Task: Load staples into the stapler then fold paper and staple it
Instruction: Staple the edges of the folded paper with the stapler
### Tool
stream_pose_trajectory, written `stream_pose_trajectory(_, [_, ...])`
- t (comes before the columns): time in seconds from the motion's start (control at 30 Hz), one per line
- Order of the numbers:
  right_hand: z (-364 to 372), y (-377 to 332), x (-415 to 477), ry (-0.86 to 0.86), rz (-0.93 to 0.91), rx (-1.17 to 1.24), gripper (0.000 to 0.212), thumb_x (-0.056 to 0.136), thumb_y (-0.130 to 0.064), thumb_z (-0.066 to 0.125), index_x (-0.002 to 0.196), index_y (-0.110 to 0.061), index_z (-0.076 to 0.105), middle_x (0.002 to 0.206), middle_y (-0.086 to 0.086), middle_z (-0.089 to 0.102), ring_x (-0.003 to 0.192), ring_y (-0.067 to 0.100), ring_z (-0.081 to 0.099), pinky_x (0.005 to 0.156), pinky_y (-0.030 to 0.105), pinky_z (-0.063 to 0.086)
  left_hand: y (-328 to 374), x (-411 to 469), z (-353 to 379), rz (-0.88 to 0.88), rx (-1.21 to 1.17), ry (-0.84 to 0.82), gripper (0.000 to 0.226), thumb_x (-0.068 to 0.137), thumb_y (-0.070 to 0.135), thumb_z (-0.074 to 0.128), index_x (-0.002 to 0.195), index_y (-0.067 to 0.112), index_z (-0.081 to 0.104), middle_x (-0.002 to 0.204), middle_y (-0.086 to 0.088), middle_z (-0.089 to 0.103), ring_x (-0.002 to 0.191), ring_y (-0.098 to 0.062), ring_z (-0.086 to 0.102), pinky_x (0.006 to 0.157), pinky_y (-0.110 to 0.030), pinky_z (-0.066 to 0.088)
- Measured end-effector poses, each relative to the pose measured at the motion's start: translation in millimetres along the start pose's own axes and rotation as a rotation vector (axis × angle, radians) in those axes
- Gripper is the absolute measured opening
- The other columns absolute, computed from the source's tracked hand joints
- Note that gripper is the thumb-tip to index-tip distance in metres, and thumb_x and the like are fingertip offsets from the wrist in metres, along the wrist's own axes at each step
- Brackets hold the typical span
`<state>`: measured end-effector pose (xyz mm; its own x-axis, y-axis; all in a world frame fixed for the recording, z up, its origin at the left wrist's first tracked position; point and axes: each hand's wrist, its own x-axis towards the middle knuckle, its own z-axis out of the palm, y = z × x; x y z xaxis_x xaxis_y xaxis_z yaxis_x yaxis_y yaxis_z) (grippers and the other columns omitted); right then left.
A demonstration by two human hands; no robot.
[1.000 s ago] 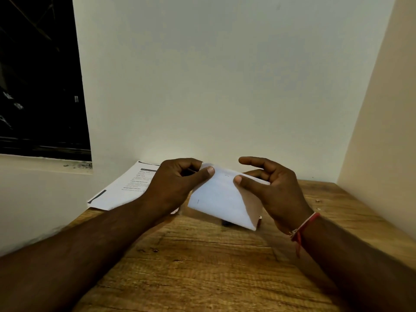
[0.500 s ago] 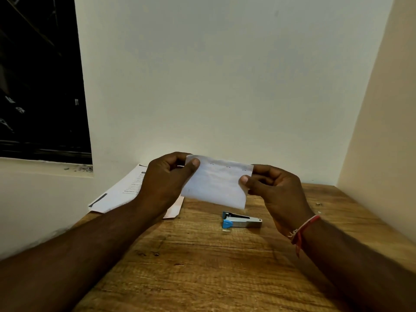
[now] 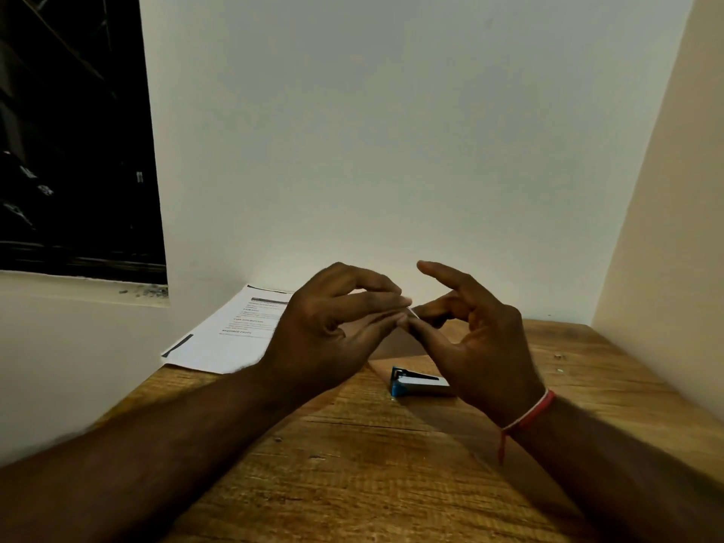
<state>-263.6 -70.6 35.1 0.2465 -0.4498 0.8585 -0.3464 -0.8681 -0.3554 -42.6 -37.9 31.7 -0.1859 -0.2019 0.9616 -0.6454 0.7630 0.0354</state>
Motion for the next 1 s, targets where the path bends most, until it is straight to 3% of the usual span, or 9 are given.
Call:
stream_pose_trajectory(0.17, [-1,-2,1,0.009,-0.013,0.027,0.069,0.086,-0.021,0.092,0.148,-0.022,0.063,0.093,-0.017,0.081,0.094,-0.002,0.078,0.090,0.012,0.058,-5,-1,2,-0.095,-0.062,-0.031,0.034,0.090,0.018,0.097,0.123,0.016,0.087,0.117,0.003,0.082,0.111,-0.015,0.078,0.093,-0.041,0.063])
stream_pose_trajectory(0.3, [-1,-4,1,-0.006,-0.021,0.036,0.065,0.087,-0.021,0.090,0.147,-0.023,0.064,0.094,-0.015,0.082,0.095,-0.002,0.078,0.092,0.010,0.055,-7,0,-2,-0.120,-0.101,-0.077,0.037,0.089,0.019,0.098,0.124,0.016,0.086,0.116,0.005,0.083,0.110,-0.009,0.077,0.096,-0.028,0.061])
stream_pose_trajectory(0.43, [-3,-8,2,-0.003,0.029,0.071,0.063,0.087,-0.023,0.090,0.145,-0.026,0.065,0.092,-0.015,0.082,0.095,-0.001,0.079,0.092,0.010,0.055,-7,0,-3,-0.113,-0.132,-0.063,0.037,0.089,0.013,0.097,0.124,0.013,0.086,0.119,0.003,0.084,0.113,-0.013,0.080,0.098,-0.035,0.064])
stream_pose_trajectory(0.7, [-4,-11,2,-0.011,0.107,0.128,0.060,0.086,-0.026,0.089,0.141,-0.033,0.066,0.090,-0.014,0.084,0.095,0.004,0.080,0.096,0.039,0.064,-12,0,-7,-0.018,-0.063,-0.109,0.042,0.096,0.013,0.091,0.137,0.013,0.080,0.135,-0.003,0.080,0.126,-0.014,0.076,0.099,-0.041,0.066])
stream_pose_trajectory(0.83, [-5,-8,1,-0.033,0.124,0.122,0.058,0.087,-0.024,0.090,0.139,-0.036,0.067,0.094,-0.015,0.084,0.098,0.003,0.079,0.092,0.038,0.066,-14,-1,-7,-0.027,-0.044,-0.102,0.038,0.098,0.015,0.090,0.135,0.014,0.082,0.138,-0.003,0.079,0.122,-0.015,0.077,0.094,-0.042,0.066])
stream_pose_trajectory(1.0, [-4,-5,2,-0.022,0.156,0.184,0.050,0.088,-0.022,0.089,0.132,-0.037,0.073,0.099,-0.015,0.084,0.100,0.006,0.079,0.090,0.038,0.067,-18,1,-12,0.123,0.026,-0.171,0.039,0.102,0.016,0.085,0.140,0.016,0.079,0.148,-0.007,0.073,0.111,-0.018,0.079,0.084,-0.042,0.067])
